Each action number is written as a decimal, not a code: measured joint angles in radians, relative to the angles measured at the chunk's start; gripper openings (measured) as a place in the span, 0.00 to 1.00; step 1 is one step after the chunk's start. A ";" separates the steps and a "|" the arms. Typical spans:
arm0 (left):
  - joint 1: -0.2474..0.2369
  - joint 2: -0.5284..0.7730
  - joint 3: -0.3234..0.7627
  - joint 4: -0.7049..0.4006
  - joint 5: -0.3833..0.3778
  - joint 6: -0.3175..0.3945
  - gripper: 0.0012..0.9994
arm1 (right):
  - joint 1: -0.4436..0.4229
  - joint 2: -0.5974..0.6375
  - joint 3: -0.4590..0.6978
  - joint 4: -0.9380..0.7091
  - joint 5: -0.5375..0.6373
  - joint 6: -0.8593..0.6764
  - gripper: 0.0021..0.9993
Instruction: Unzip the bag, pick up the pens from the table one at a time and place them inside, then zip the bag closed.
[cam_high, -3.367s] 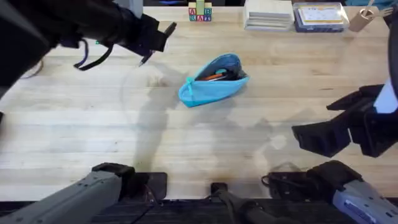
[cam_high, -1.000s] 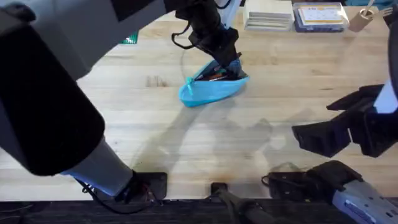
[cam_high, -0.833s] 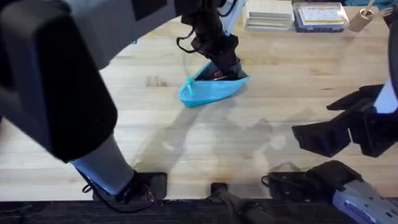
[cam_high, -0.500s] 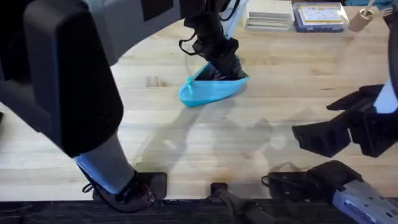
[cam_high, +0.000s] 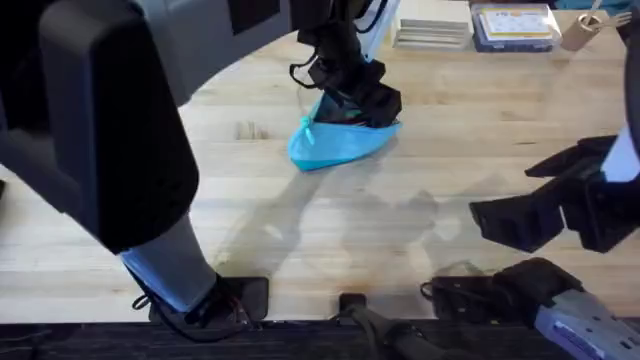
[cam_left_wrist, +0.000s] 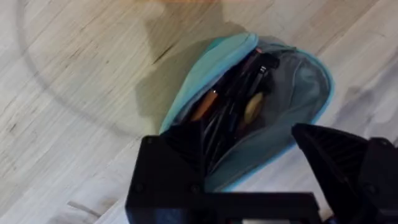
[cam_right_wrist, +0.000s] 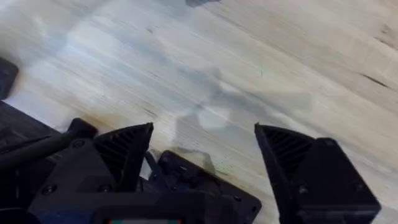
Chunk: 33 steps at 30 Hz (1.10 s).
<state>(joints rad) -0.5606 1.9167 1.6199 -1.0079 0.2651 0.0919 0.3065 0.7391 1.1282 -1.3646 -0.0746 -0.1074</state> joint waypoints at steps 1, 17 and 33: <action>0.000 0.000 0.000 0.002 0.000 -0.001 0.89 | 0.000 0.000 0.000 0.000 0.000 0.000 1.00; 0.000 -0.172 0.070 -0.024 -0.106 -0.002 0.90 | 0.000 0.000 0.000 0.000 0.000 0.000 1.00; 0.002 -0.341 0.029 -0.144 -0.203 0.017 0.90 | 0.000 0.000 0.000 0.000 0.000 0.000 1.00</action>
<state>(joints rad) -0.5583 1.5755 1.6489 -1.1516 0.0620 0.1088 0.3065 0.7391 1.1282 -1.3647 -0.0746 -0.1074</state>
